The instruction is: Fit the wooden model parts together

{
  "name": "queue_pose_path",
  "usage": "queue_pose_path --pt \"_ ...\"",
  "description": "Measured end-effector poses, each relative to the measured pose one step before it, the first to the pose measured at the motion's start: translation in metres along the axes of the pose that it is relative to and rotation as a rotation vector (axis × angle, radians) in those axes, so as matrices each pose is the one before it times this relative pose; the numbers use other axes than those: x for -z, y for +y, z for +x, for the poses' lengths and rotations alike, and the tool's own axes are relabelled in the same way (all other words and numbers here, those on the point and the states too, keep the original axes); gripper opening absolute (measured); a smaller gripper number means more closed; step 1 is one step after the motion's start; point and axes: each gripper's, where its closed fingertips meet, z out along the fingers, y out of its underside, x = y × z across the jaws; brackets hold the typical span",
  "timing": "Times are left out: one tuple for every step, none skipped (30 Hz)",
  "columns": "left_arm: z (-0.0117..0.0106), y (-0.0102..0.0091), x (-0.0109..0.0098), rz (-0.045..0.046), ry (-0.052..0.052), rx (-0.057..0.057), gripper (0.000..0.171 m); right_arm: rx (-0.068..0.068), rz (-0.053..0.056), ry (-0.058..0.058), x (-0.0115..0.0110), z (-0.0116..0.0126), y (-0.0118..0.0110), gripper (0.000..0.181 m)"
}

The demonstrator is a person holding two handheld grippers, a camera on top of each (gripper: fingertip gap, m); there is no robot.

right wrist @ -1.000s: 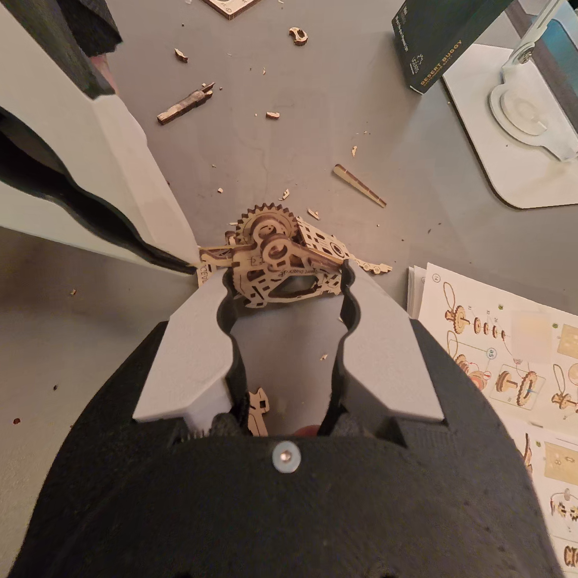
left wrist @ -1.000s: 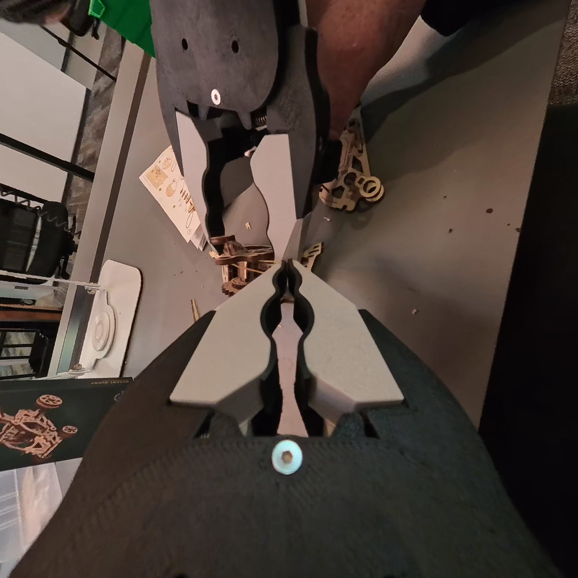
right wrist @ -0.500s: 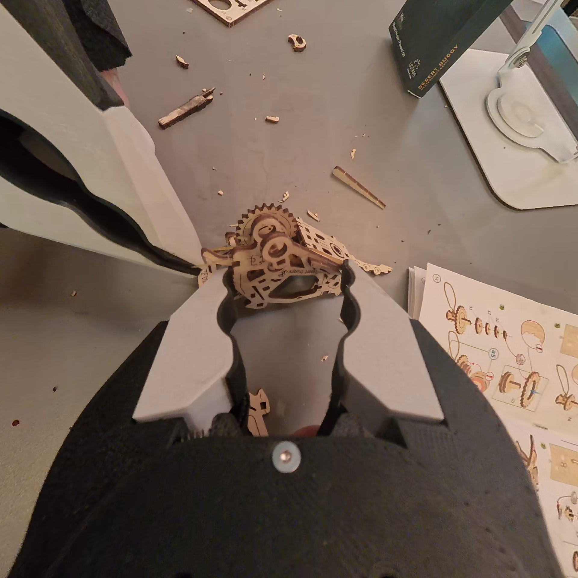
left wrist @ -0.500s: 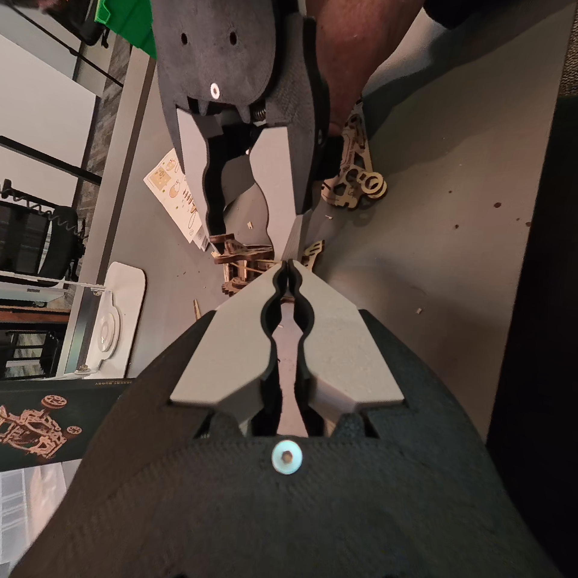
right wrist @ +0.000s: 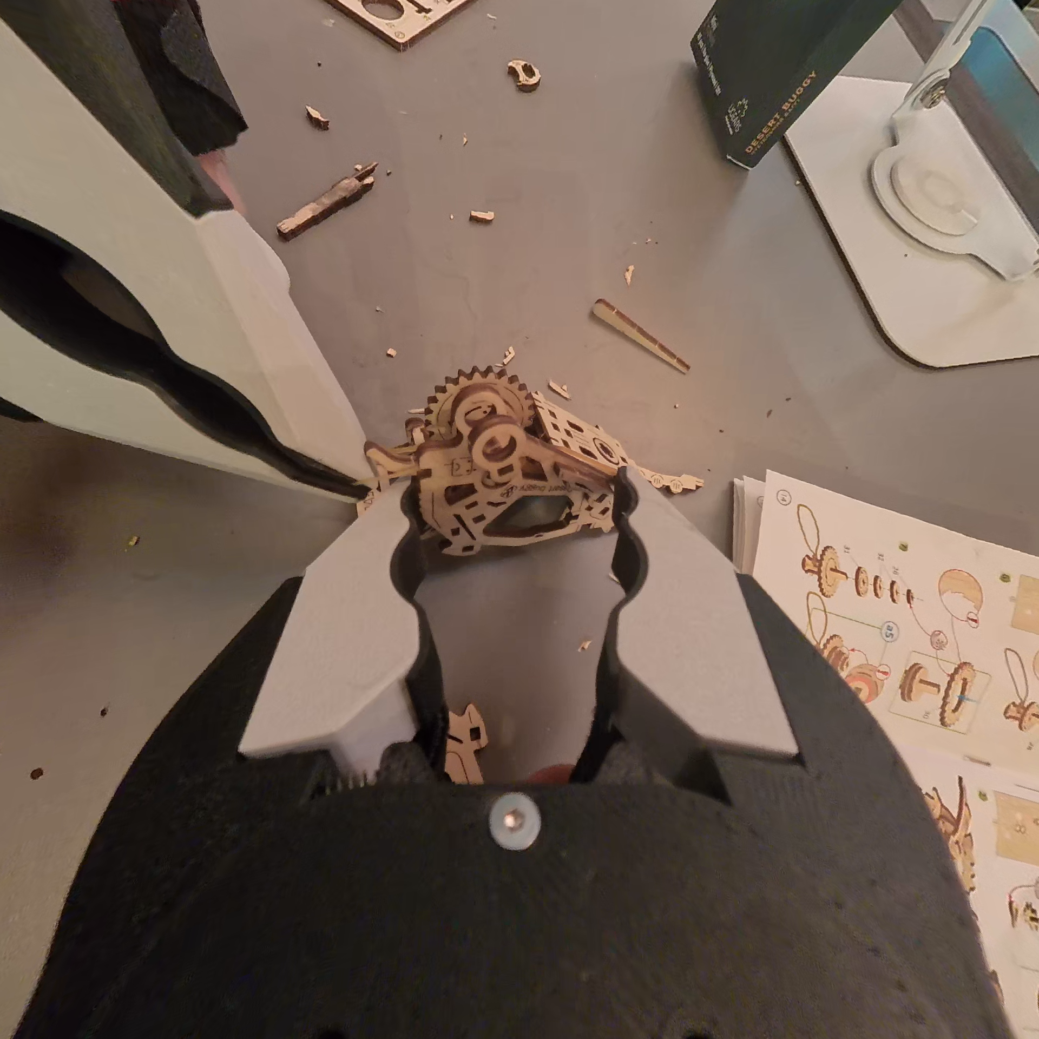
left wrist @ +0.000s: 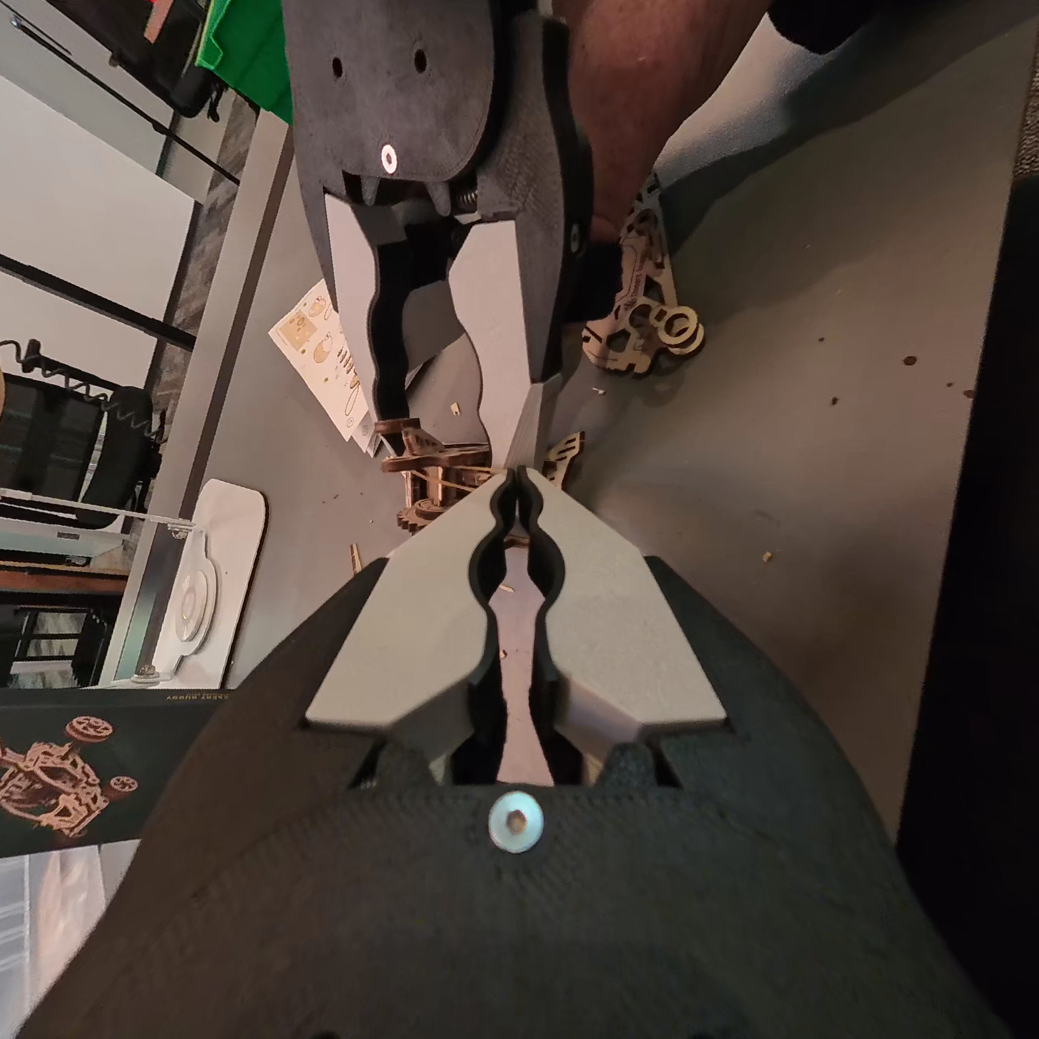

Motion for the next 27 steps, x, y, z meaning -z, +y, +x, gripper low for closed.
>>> queue_pose_path --pt "0.00016 -0.00003 -0.00004 0.00374 0.0012 0.0015 0.000 -0.0004 0.0002 0.0000 0.00004 0.00002 0.00003 0.065" --pt "0.00020 -0.00038 0.00007 0.00608 0.0026 0.0052 0.000 0.0001 0.0002 0.0001 -0.00003 -0.00009 0.00006 0.066" --pt "0.00002 -0.00012 0.00012 0.00462 0.0015 0.0039 0.000 0.0003 0.0004 0.0001 0.00008 0.00002 0.00016 0.066" --pt "-0.00017 0.00012 0.00017 0.00194 0.0010 0.0022 0.000 -0.0007 0.0004 0.0007 -0.00004 -0.00005 0.00004 0.066" --pt "0.00005 -0.00001 -0.00001 0.00070 0.0008 0.0023 0.000 -0.0012 0.0009 0.0003 0.00000 0.00000 -0.00006 0.066" --pt "0.00002 0.00005 -0.00010 0.00035 -0.0011 -0.0022 0.000 -0.0014 0.0016 -0.0003 0.00007 0.00000 -0.00003 0.066" --pt "-0.00023 0.00016 0.00002 0.00260 -0.0018 -0.0019 0.000 -0.0029 0.0014 -0.0009 -0.00006 0.00007 -0.00006 0.066" --pt "-0.00052 0.00016 0.00026 0.00529 0.0000 0.0048 0.000 -0.0043 -0.0011 -0.0003 0.00001 0.00000 -0.00021 0.066" --pt "-0.00045 0.00047 0.00034 0.00473 0.0019 0.0077 0.000 -0.0004 -0.0062 0.0021 -0.00019 0.00004 -0.00011 0.065" --pt "-0.00102 0.00037 0.00046 0.00326 -0.0026 0.0040 0.000 -0.0013 -0.0074 0.0007 -0.00006 0.00010 -0.00024 0.065" --pt "-0.00166 0.00006 0.00053 0.00161 -0.0053 0.0000 0.000 -0.0095 -0.0056 -0.0039 -0.00003 0.00023 -0.00057 0.065" --pt "-0.00206 -0.00017 0.00058 0.00199 -0.0031 0.0060 0.000 -0.0130 -0.0068 -0.0053 -0.00007 0.00043 -0.00078 0.065" --pt "-0.00237 -0.00016 0.00075 0.00455 0.0008 0.0149 0.000 -0.0144 -0.0110 -0.0049 0.00002 0.00055 -0.00080 0.065" --pt "-0.00240 0.00000 0.00068 0.00606 0.0007 0.0136 0.000 -0.0152 -0.0123 -0.0063 -0.00004 0.00045 -0.00093 0.065" --pt "-0.00246 0.00002 0.00067 0.00592 -0.0016 0.0137 0.000 -0.0156 -0.0116 -0.0089 0.00001 0.00055 -0.00092 0.065" --pt "-0.00214 -0.00030 0.00053 0.00487 0.0013 0.0189 0.000 -0.0146 -0.0138 -0.0095 0.00006 0.00049 -0.00083 0.065" --pt "-0.00203 -0.00035 0.00053 0.00659 0.0038 0.0215 0.000 -0.0096 -0.0175 -0.0086 0.00001 0.00040 -0.00067 0.065" --pt "-0.00212 -0.00019 0.00046 0.00723 -0.0001 0.0157 0.000 -0.0093 -0.0183 -0.0098 0.00011 0.00045 -0.00060 0.065" --pt "-0.00192 0.00017 0.00029 0.00262 -0.0010 0.0117 0.000 -0.0141 -0.0174 -0.0127 0.00003 0.00027 -0.00068 0.065" --pt "-0.00281 0.00325 -0.00061 -0.01501 -0.0021 0.0163 0.000 -0.0140 -0.0163 -0.0147 0.00010 0.00002 -0.00084 0.065" --pt "-0.00362 0.00165 0.00010 0.00343 -0.0033 0.0162 0.000 -0.0106 -0.0148 -0.0177 0.00010 -0.00054 -0.00082 0.065" --pt "-0.00194 -0.00007 0.00062 0.01071 0.0073 0.0214 0.000 -0.0036 -0.0137 -0.0111 -0.00032 -0.00036 -0.00074 0.065" --pt "-0.00051 -0.00016 0.00029 0.00364 0.0092 0.0173 0.000 -0.0011 -0.0137 -0.0045 -0.00050 -0.00003 -0.00073 0.065" --pt "-0.00068 0.00016 0.00010 0.00040 -0.0022 0.0010 0.000 -0.0025 -0.0082 -0.0043 -0.00033 0.00006 -0.00057 0.065" --pt "-0.00058 0.00017 -0.00007 0.00103 -0.0086 -0.0088 0.000 -0.0088 -0.0015 -0.0064 0.00003 0.00029 -0.00037 0.065" --pt "0.00090 0.00013 -0.00025 -0.00012 -0.0005 -0.0014 0.000 -0.0035 0.0000 -0.0021 -0.00017 0.00034 -0.00023 0.065" --pt "0.00086 -0.00011 -0.00008 0.00249 0.0026 0.0051 0.000 0.0038 -0.0028 0.0022 -0.00019 0.00001 0.00024 0.065"
